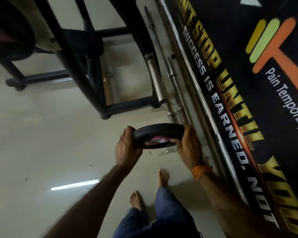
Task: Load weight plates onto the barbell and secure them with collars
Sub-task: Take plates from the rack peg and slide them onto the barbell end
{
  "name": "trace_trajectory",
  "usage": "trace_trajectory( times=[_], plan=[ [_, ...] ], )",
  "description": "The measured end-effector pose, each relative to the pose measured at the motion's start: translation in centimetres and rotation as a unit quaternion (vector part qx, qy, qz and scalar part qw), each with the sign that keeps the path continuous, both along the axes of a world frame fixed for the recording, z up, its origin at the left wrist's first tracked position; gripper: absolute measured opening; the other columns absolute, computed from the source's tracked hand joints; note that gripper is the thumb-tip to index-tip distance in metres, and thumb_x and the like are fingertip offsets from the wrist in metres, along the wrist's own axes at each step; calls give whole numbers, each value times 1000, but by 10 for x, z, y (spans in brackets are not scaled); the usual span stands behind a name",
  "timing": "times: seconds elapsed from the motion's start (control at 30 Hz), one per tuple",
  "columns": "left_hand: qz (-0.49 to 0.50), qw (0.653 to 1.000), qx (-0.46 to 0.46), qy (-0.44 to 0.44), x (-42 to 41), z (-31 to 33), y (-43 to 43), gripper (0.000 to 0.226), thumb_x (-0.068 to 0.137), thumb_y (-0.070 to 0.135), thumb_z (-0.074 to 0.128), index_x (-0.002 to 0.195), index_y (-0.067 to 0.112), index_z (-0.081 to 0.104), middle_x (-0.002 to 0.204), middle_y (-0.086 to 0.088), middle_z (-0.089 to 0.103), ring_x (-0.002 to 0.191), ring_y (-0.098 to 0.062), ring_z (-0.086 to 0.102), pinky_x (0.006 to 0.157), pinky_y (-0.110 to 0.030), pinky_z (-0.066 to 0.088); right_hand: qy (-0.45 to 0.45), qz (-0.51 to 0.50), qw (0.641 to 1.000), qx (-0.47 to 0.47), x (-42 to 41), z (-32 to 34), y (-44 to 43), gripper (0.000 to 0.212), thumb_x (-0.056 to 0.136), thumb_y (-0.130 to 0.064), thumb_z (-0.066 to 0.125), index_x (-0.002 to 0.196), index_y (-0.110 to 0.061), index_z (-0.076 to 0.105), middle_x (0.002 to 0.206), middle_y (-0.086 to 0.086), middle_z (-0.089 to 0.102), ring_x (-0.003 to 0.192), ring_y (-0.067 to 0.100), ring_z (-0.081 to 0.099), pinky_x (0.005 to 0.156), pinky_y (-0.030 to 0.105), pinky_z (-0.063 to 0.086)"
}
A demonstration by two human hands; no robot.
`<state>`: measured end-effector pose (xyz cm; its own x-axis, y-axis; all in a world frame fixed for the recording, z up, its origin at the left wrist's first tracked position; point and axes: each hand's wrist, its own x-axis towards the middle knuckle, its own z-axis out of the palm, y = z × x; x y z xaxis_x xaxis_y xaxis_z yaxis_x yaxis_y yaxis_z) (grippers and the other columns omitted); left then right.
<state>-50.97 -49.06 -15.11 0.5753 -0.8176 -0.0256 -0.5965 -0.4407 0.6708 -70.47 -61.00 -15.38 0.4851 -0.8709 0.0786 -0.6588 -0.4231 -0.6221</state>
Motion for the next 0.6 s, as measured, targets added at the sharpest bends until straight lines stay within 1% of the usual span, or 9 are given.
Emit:
trace_trajectory(
  times=[0.1, 0.2, 0.27, 0.3, 0.4, 0.43, 0.47, 0.53, 0.6],
  plan=[
    [33, 999, -33, -11, 5, 45, 51, 43, 79, 26, 77, 108, 21, 46, 99, 9, 62, 75, -8, 54, 55, -6, 29, -39, 32, 998, -34, 11, 42, 42, 73, 84, -8, 78, 145, -6, 38, 138, 21, 52, 124, 29, 56, 95, 25, 45],
    [85, 994, -70, -30, 7, 78, 98, 40, 77, 20, 74, 107, 22, 47, 95, 9, 61, 73, -10, 57, 54, -7, 30, -92, 75, 992, -43, 28, 72, 73, 78, 84, -10, 80, 147, -13, 33, 140, 20, 49, 126, 11, 45, 98, 17, 41],
    [125, 987, -85, -46, 8, 97, 128, 42, 76, 17, 74, 109, 21, 48, 98, 8, 62, 73, -10, 58, 55, -7, 31, -123, 103, 987, -33, 40, 88, 92, 81, 82, -9, 80, 145, -20, 31, 141, 19, 48, 125, 11, 41, 97, 19, 44],
    [145, 984, -90, -57, 9, 106, 142, 45, 76, 17, 75, 112, 21, 49, 99, 7, 63, 72, -9, 57, 54, -7, 32, -133, 117, 984, -38, 47, 95, 101, 81, 81, -10, 80, 146, -19, 32, 141, 19, 48, 126, 10, 41, 98, 20, 44],
    [188, 972, -109, -87, 16, 130, 178, 58, 74, 15, 78, 123, 18, 48, 107, 2, 65, 76, -8, 55, 57, -6, 32, -155, 165, 971, -71, 69, 114, 125, 82, 82, -15, 80, 149, -16, 33, 144, 16, 48, 130, 10, 41, 97, 6, 40],
    [196, 969, -118, -97, 20, 137, 189, 64, 73, 15, 78, 128, 17, 46, 111, 0, 65, 79, -11, 57, 60, -8, 33, -165, 179, 967, -71, 79, 120, 132, 85, 82, -15, 80, 151, -19, 31, 146, 14, 46, 132, 12, 42, 99, 9, 43],
    [204, 965, -128, -106, 25, 144, 200, 69, 72, 15, 79, 131, 18, 44, 114, -2, 64, 84, -15, 59, 62, -12, 36, -178, 191, 963, -63, 89, 127, 140, 87, 83, -15, 80, 152, -23, 28, 147, 12, 43, 134, 15, 44, 101, 17, 47],
    [218, 956, -149, -129, 38, 155, 221, 77, 70, 11, 80, 136, 18, 40, 120, -6, 63, 92, -21, 62, 66, -20, 40, -203, 222, 951, -68, 109, 140, 156, 89, 83, -16, 79, 152, -27, 24, 147, 10, 40, 133, 19, 47, 99, 26, 52],
    [243, 944, -172, -140, 52, 164, 242, 81, 69, 6, 81, 137, 19, 40, 123, -5, 62, 99, -22, 61, 68, -22, 41, -219, 246, 940, -89, 129, 152, 172, 89, 85, -15, 78, 154, -26, 23, 142, 9, 42, 129, 17, 49, 97, 23, 51]
  ],
)
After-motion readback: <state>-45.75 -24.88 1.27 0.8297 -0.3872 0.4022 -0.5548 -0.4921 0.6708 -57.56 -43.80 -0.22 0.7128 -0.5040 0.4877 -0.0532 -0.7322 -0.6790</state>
